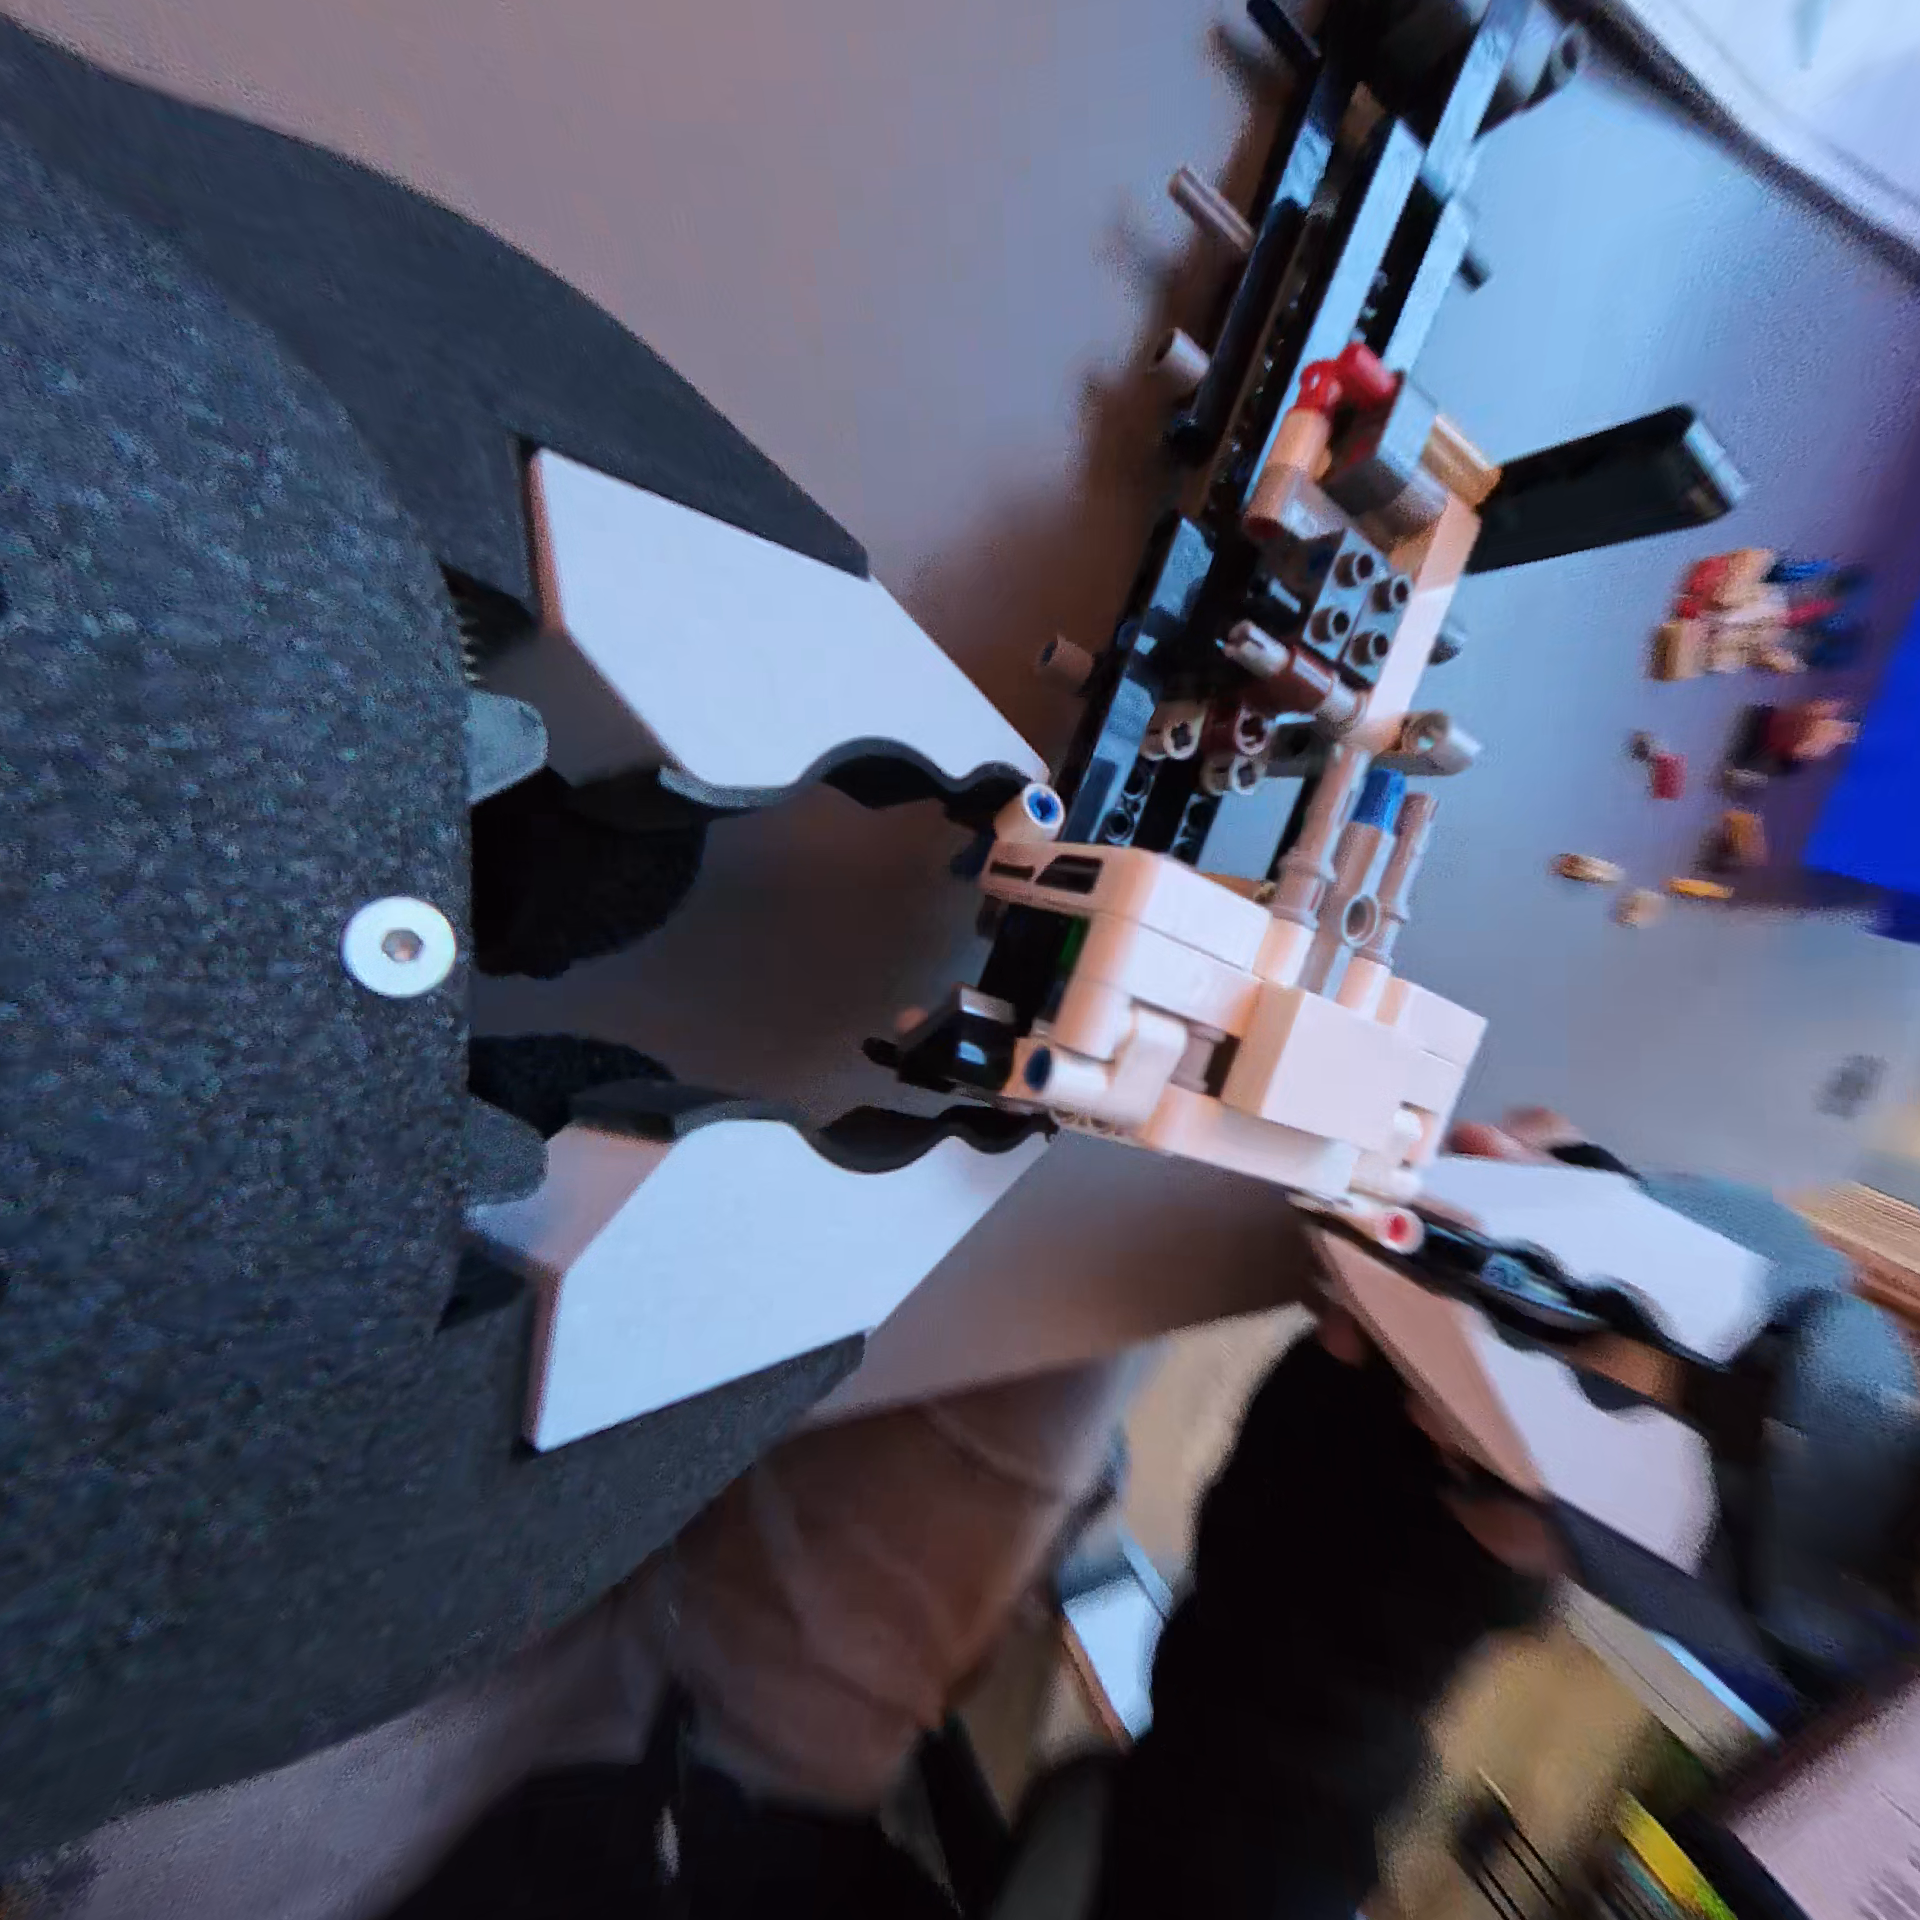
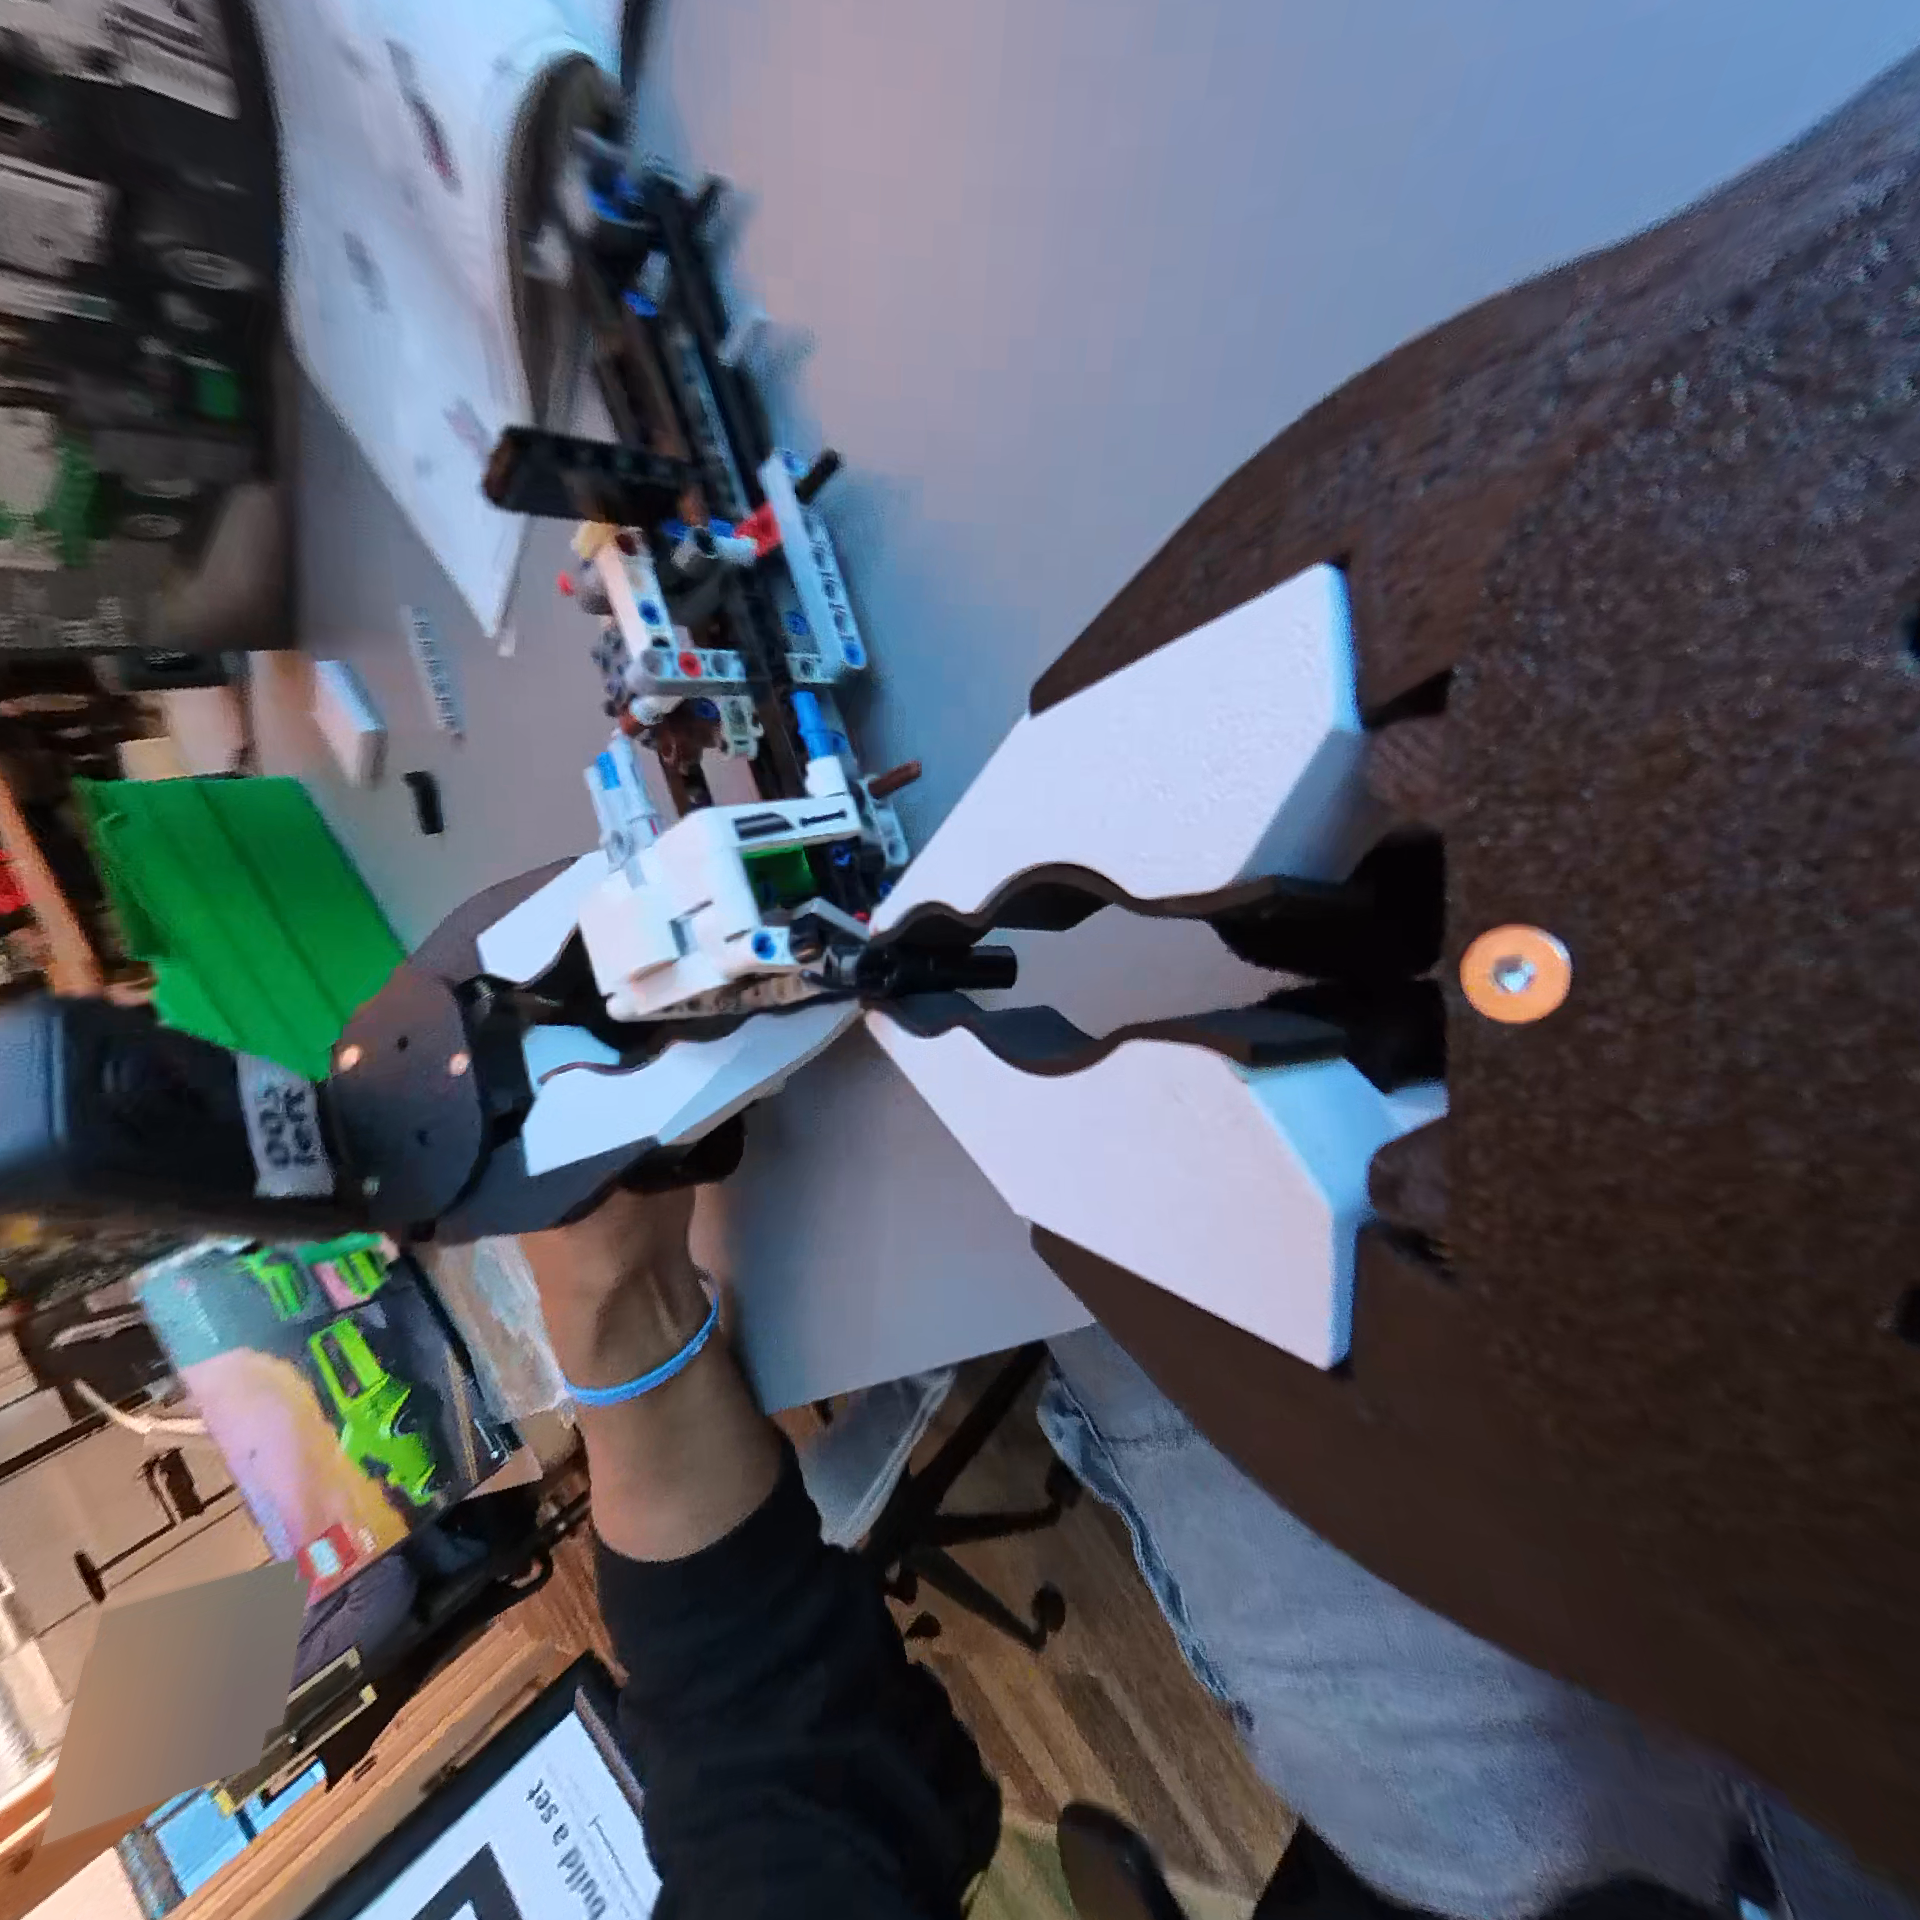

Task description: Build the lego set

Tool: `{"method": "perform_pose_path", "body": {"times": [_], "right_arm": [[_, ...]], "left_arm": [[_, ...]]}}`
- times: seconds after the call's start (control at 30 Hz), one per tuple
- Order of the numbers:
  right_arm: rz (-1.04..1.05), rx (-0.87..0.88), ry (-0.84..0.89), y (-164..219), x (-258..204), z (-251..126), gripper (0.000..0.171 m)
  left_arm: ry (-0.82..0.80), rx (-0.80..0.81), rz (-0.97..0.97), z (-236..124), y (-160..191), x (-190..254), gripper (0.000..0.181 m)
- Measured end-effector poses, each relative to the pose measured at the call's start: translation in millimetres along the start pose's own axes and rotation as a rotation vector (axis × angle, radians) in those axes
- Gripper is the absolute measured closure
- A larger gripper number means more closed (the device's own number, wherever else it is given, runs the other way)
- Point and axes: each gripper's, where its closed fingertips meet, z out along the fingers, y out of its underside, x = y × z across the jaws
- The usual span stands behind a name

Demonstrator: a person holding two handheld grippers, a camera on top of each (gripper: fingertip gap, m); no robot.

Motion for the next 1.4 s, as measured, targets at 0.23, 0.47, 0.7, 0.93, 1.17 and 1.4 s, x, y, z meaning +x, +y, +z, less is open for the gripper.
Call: {"method": "perform_pose_path", "body": {"times": [0.23, 0.47, 0.7, 0.93, 1.17, 1.4], "right_arm": [[0.007, 0.165, -0.111, -25, -13, -1, 0.165], [0.126, 0.160, -0.151, -26, -15, 16, 0.165], [-0.014, 0.089, -0.134, -23, -12, 12, 0.165], [-0.079, 0.065, -0.155, -23, -12, 15, 0.165], [-0.137, 0.028, -0.129, -20, -12, 15, 0.165], [-0.114, 0.010, -0.102, -21, -9, 13, 0.165]], "left_arm": [[0.189, 0.228, -0.170, -19, -30, 13, 0.125], [0.234, 0.236, -0.214, -19, -29, 15, 0.126], [0.258, 0.230, -0.225, -19, -29, 17, 0.126], [0.268, 0.217, -0.221, -17, -27, 18, 0.127], [0.260, 0.218, -0.221, -16, -27, 18, 0.126], [0.247, 0.244, -0.244, -15, -30, 17, 0.127]]}}
